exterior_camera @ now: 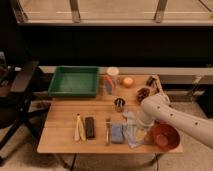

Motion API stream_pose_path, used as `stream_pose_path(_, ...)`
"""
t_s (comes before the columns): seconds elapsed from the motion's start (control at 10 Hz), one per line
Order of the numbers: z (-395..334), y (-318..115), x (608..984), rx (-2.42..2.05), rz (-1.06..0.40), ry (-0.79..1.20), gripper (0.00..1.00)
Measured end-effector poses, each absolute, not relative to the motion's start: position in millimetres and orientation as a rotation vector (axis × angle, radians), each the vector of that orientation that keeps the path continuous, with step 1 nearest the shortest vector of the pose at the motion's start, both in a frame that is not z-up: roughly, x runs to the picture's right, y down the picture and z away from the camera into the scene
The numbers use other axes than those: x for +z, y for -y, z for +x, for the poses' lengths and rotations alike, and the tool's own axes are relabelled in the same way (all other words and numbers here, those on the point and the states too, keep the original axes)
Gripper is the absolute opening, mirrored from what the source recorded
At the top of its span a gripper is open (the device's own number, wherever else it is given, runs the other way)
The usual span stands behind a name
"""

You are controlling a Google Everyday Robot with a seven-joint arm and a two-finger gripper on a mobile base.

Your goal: Place towel in tray

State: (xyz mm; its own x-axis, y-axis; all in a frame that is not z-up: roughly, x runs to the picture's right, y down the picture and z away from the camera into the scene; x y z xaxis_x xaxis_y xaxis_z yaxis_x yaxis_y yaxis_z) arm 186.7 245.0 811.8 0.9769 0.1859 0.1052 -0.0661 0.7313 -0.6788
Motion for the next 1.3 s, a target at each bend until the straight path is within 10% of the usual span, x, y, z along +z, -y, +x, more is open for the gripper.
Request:
stream_pose_path(0.4, 180, -251, 818, 0.181, -0.751, 0.198, 0.63)
stream_pose_path(1.0, 169, -232, 801, 0.175, -0.706, 0.219, 0.05)
stream_pose_path(1.3, 177, -208, 788, 0.180, -0.649, 0.214, 0.00)
